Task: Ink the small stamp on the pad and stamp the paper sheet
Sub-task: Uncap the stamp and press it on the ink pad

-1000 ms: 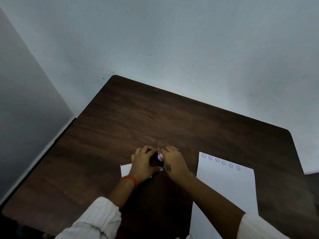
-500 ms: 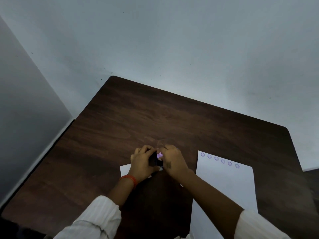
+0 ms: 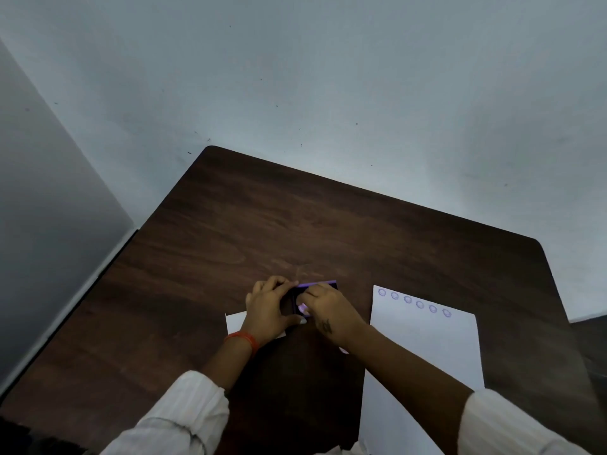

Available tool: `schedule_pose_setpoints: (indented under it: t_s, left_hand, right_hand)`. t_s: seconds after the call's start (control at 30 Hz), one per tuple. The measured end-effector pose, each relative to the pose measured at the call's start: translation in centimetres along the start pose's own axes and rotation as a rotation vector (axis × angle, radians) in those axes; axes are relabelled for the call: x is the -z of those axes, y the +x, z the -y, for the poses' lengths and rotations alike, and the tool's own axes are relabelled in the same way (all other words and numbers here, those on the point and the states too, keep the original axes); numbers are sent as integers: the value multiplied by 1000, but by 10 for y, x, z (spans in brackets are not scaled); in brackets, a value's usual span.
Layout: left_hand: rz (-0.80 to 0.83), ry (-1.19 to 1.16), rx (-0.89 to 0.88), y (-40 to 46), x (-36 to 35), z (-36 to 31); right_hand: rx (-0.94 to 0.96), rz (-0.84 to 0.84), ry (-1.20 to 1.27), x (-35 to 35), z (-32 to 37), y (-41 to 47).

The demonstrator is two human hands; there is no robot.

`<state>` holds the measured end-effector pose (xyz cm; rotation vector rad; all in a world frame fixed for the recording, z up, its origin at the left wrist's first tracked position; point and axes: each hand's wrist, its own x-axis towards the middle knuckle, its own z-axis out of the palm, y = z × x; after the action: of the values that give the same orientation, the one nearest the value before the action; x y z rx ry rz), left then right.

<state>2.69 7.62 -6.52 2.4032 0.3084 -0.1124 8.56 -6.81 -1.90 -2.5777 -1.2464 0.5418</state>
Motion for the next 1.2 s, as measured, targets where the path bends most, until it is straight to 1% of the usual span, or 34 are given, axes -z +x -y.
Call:
schedule_pose_setpoints:
  t_s: [0.07, 0.17, 0.2, 0.23, 0.37, 0.43, 0.53, 0.6, 0.67, 0.7, 0.77, 0.8, 0.9, 0.97, 1.07, 1.2]
  left_hand:
    - [-7, -3, -2, 0, -1, 1]
    - [-6, -3, -2, -1, -1, 2]
    - [-3, 0, -2, -1, -1, 1]
    - [-1, 4, -2, -1, -1, 1]
    - [4, 20, 3, 0, 1, -2]
    - [9, 25, 5, 0, 1, -3]
    - [-7, 11, -2, -2, 1, -3]
    - [-5, 17, -5, -2, 2, -3]
    - [9, 39, -5, -3, 3, -4]
    - [16, 46, -4, -3, 4, -5]
    - [22, 45, -2, -2, 4, -5]
    - [24, 43, -2, -2, 4, -5]
    - [19, 50, -4, -1, 2, -3]
    - [15, 57, -5, 0, 2, -2]
    - [12, 60, -3, 1, 0, -1]
    - [6, 55, -10, 1, -2, 1]
  right_hand:
    - [-32, -19, -3, -2, 5, 1]
    - [-113, -119, 33, -10, 11, 0]
    - [-121, -130, 43, -10, 10, 0]
    - [-107, -112, 45, -8, 9, 1]
    - [27, 85, -36, 7, -4, 8]
    - [11, 66, -47, 5, -2, 7]
    - [-108, -45, 77, -3, 8, 4]
    - [-200, -50, 237, 8, 9, 4]
    - [-177, -122, 387, 22, 2, 2]
    - [-170, -168, 413, 28, -3, 0]
    - [-180, -216, 348, 28, -12, -6]
    - [-176, -203, 287, 23, -14, -7]
    - [-90, -88, 91, 4, -16, -8]
    - [-50, -46, 6, 2, -16, -7]
    - [-47, -34, -30, 6, -15, -3]
    - [-166, -82, 14, 2, -7, 0]
